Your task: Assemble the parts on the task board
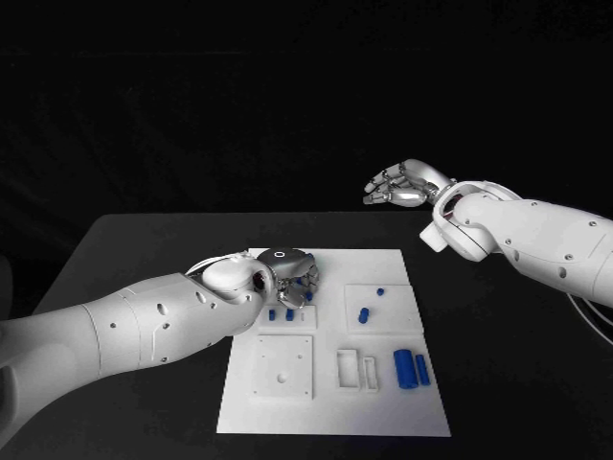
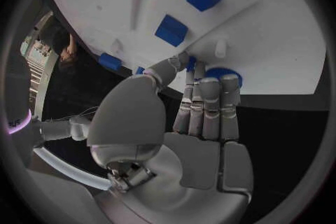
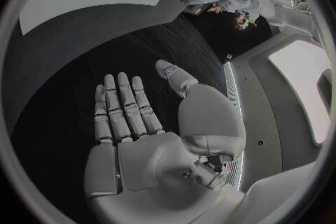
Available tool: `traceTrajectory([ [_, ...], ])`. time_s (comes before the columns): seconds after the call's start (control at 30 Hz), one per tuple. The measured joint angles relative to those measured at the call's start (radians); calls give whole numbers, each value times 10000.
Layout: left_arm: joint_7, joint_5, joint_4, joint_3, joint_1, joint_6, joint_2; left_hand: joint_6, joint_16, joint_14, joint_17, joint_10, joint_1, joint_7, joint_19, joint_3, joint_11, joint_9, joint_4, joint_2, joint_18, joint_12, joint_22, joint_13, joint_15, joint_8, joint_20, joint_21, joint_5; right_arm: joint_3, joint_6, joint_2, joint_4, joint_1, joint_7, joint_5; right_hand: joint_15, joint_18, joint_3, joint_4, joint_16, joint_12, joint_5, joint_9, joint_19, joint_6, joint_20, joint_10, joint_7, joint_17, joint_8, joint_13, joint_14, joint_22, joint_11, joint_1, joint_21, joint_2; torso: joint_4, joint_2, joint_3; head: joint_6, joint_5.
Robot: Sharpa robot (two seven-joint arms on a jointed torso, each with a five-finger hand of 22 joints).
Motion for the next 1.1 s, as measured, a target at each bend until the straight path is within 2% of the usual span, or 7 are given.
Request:
traceTrajectory([
  [0.1, -7, 0, 0, 0, 0, 33, 9, 1, 58, 53, 14, 34, 0, -1, 53, -2, -30, -17, 2, 0, -1, 0, 0, 0, -53, 0, -52, 46, 0, 0, 0, 10, -5, 0, 0, 0, 0, 0, 0, 0, 0, 0, 0, 0, 0, 0, 0, 0, 0, 0, 0, 0, 0, 0, 0, 0, 0, 0, 5, 0, -1, -9, -5],
  [0.33, -20, 0, -14, -1, -1, 83, 37, 88, 77, 89, 14, 74, -52, -19, 91, -2, -64, -28, 2, 52, 0, 48, -1, 14, -88, 50, -21, 70, 0, 0, 1, 21, -10, 0, 1, 1, 0, 0, 0, 0, 0, 0, 0, 1, 0, 0, 0, 0, 0, 0, 0, 0, 0, -1, 0, 0, 0, 0, 7, -5, -2, -18, -5],
  [0.67, -61, 0, -85, 0, -1, 133, 84, 180, 118, 141, 12, 193, 41, -72, 144, -33, -88, -51, 32, 229, 1, 116, -3, 25, -109, 97, -70, 70, 0, 0, 1, 16, -7, -1, 2, 1, 0, 0, 0, 0, 0, 0, 0, -8, 0, 0, 0, 0, 0, 1, 0, 0, 0, 9, 0, 0, 0, 0, 1, -7, -2, -19, -4],
  [1.0, -82, -1, -82, -7, -11, 22, 36, 537, 193, 358, 12, 554, 186, -221, 300, 100, -272, -91, -103, 428, 19, 264, -4, 64, -290, 320, -91, 115, 76, 0, 1, 21, -8, -1, 4, 2, 0, 0, 0, 0, 0, 0, 0, -8, 0, 0, 0, 0, 0, 2, 35, 0, 0, 8, 0, 0, 0, 0, 1, -10, -2, -23, 0],
  [1.1, -74, 0, -38, -9, -22, -106, -16, 630, 193, 443, 4, 649, 159, -232, 374, 133, -274, -92, -138, 479, 19, 271, -4, 72, -338, 374, -125, 154, 76, 0, 1, 22, -11, -1, 5, 2, 0, 0, 0, 0, 0, 0, 0, -7, 0, 0, 0, 0, 0, -6, 34, 0, 0, 16, 0, 0, 0, 0, 4, -11, -2, -13, 1],
])
